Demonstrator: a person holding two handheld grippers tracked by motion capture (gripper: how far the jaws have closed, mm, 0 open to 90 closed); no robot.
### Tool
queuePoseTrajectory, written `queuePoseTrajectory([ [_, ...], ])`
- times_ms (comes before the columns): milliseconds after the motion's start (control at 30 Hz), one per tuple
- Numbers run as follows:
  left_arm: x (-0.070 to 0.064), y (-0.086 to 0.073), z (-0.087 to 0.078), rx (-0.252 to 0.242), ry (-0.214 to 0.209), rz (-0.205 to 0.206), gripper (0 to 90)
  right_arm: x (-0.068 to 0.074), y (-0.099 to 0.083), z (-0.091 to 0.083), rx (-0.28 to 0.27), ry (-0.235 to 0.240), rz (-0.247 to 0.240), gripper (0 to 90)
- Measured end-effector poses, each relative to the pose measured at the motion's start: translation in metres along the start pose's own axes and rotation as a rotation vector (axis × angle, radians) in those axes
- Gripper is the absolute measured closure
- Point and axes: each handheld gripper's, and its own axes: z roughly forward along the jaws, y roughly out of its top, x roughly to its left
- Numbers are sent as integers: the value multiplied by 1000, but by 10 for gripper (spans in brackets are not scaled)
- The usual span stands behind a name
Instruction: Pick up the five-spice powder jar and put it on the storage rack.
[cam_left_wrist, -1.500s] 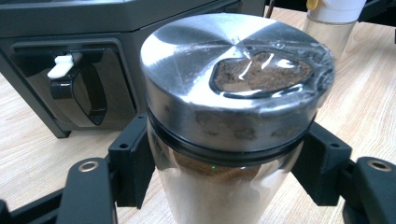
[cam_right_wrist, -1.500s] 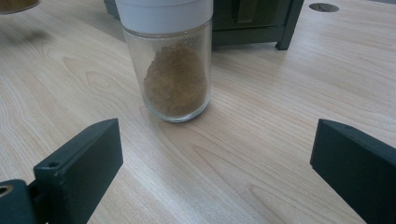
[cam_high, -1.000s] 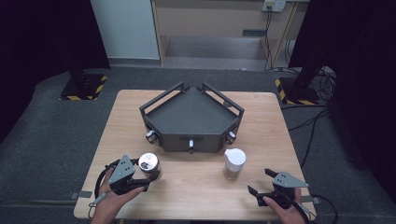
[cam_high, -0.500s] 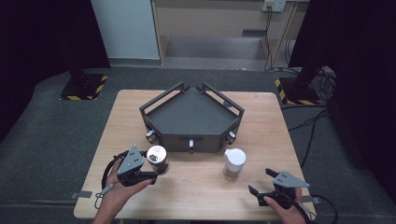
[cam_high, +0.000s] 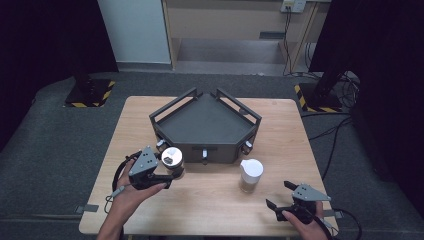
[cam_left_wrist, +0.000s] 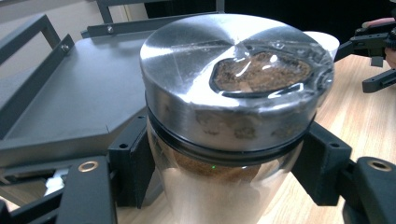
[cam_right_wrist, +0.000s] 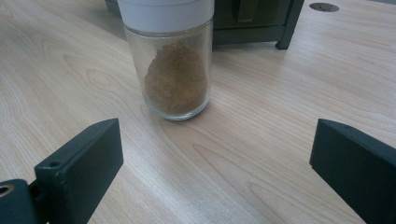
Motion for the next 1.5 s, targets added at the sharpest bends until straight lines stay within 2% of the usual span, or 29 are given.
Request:
queuePoseTrajectory([
  [400, 14, 31, 3, -6, -6, 22, 303, -1, -1, 0, 4, 1, 4, 33],
  [633, 28, 52, 5, -3, 20, 24, 303, -1, -1, 0, 5, 2, 4, 33],
  [900, 46, 64, 13, -7, 58, 14, 303, -1, 0, 0, 9, 2, 1, 35],
  [1033, 60, 72, 23, 1, 76, 19, 303, -1, 0, 1, 11, 4, 0, 36],
  [1200, 69, 75, 37, 0, 95, 15, 303, -1, 0, 1, 15, 6, -2, 36],
  [1300, 75, 75, 48, 5, 91, 21, 303, -1, 0, 2, 19, 8, -1, 37],
  [1333, 78, 76, 57, 23, 91, 20, 303, -1, 0, 3, 22, 10, -5, 39],
  [1367, 78, 76, 57, 23, 91, 20, 303, -1, 0, 3, 22, 10, -5, 39],
  [1500, 85, 69, 73, 29, 82, 2, 303, -2, -1, 3, 24, 8, -2, 39],
])
